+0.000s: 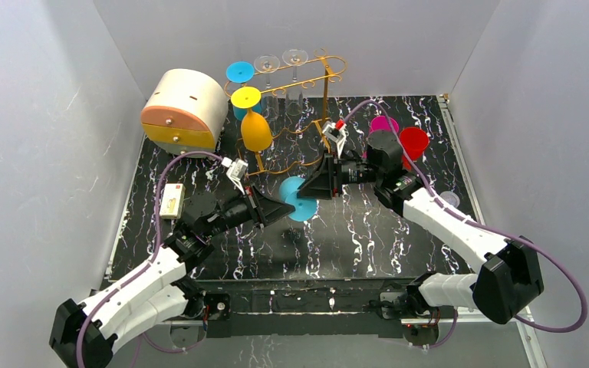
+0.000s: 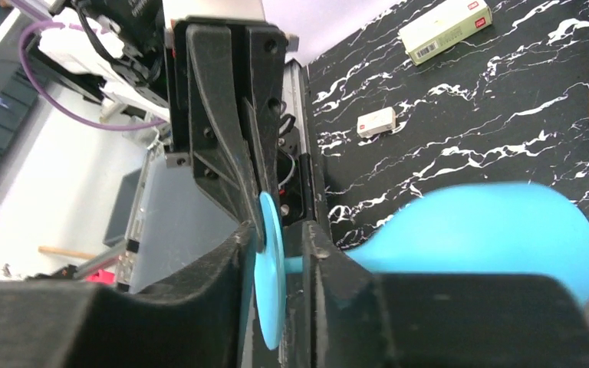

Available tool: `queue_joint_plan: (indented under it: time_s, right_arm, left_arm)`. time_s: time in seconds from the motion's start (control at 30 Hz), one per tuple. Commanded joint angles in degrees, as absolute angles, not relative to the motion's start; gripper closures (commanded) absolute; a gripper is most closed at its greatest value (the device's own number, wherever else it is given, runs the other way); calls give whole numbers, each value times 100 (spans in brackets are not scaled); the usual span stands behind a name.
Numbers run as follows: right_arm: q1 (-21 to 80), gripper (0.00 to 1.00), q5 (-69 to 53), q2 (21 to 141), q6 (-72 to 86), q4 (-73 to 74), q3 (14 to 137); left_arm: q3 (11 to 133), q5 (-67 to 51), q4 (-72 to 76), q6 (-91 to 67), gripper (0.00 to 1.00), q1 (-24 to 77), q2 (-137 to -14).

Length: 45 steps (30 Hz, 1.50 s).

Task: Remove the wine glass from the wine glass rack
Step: Place the wine glass at the center of the board.

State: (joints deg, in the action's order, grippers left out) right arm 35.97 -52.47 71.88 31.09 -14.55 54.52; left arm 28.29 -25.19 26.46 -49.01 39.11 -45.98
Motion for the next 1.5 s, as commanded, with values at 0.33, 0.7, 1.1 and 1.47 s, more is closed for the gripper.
queue_joint_plan:
  time_s: [0.33, 0.7, 1.1, 1.47]
  right_arm:
    - [3652, 44, -5659, 6267, 2063, -1074, 5081]
    - [3714, 69, -6039, 6800, 2637, -1843, 5142]
    - [3746, 84, -6243, 6945, 3083, -2593, 4994]
    - [3744, 83, -6186, 6981, 3110, -3032, 4809]
  left_arm:
    - [2909, -2249, 2375, -4269, 100, 3892, -3841]
    - [2883, -2449, 2836, -4470, 100, 3888, -3981]
    - [2904, -2377, 2732, -4361, 100, 3888, -3925]
    - [2797, -2494, 2845, -4409, 100, 3893, -3986]
